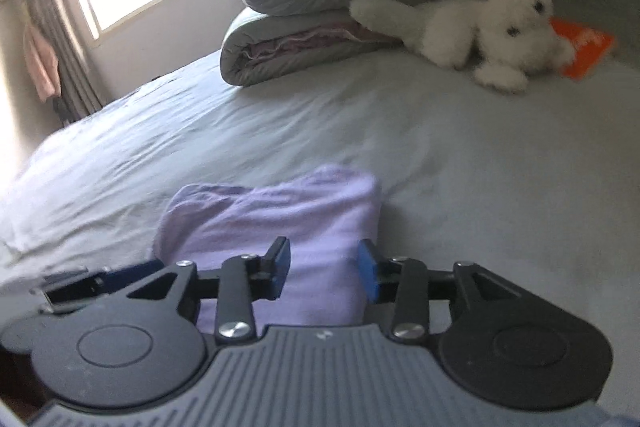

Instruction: Fold clothes

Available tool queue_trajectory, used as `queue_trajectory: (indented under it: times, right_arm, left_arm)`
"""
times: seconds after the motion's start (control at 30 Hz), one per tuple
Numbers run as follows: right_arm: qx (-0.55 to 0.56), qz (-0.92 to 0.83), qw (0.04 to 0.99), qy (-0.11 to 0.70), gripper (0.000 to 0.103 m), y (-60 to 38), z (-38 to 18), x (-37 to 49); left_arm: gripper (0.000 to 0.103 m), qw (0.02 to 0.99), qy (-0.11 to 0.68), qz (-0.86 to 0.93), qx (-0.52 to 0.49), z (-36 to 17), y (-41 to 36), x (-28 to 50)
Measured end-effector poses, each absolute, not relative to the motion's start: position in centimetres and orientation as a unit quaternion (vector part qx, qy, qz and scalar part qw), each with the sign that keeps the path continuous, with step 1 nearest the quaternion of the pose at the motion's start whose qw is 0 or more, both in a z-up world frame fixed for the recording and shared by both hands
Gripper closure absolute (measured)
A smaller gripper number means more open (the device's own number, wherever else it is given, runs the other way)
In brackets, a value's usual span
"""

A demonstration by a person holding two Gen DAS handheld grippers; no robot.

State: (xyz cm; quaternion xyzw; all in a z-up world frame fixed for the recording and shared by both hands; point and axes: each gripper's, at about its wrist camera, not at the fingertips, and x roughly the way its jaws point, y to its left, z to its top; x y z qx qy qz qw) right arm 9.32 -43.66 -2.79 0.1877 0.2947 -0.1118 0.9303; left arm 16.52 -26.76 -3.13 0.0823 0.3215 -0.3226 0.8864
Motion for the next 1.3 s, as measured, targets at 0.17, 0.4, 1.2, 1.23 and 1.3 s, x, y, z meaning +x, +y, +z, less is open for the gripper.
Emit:
queue_trajectory:
  times: [0.17, 0.4, 1.2, 1.23, 1.3]
  right_arm:
    - [0.217, -0.142, 0.901, 0.347, 0.061, -42.6, -2.6, 7.8]
    - [0.228, -0.192, 0.875, 0.382, 0.039, -41.0, -0.9, 5.1]
    - [0.195, -0.191, 0.868, 0.415, 0.0, -40.8, 0.0, 3.6]
    - [0.195, -0.192, 0.868, 0.414, 0.0, -40.8, 0.0, 3.6]
    - [0.195, -0.194, 0.867, 0.416, 0.0, -40.9, 0.0, 3.6]
  left_arm:
    - [0.057, 0.872, 0.375, -0.3, 0.092, -1.2, -25.6, 13.7]
    - [0.029, 0.87, 0.399, -0.256, 0.134, 1.1, -24.3, 10.4]
    - [0.001, 0.863, 0.445, -0.192, 0.143, -0.4, -25.7, 11.3]
    - [0.001, 0.863, 0.445, -0.192, 0.143, -0.4, -25.8, 11.3]
    - [0.001, 0.861, 0.448, -0.194, 0.141, -0.4, -25.9, 11.2]
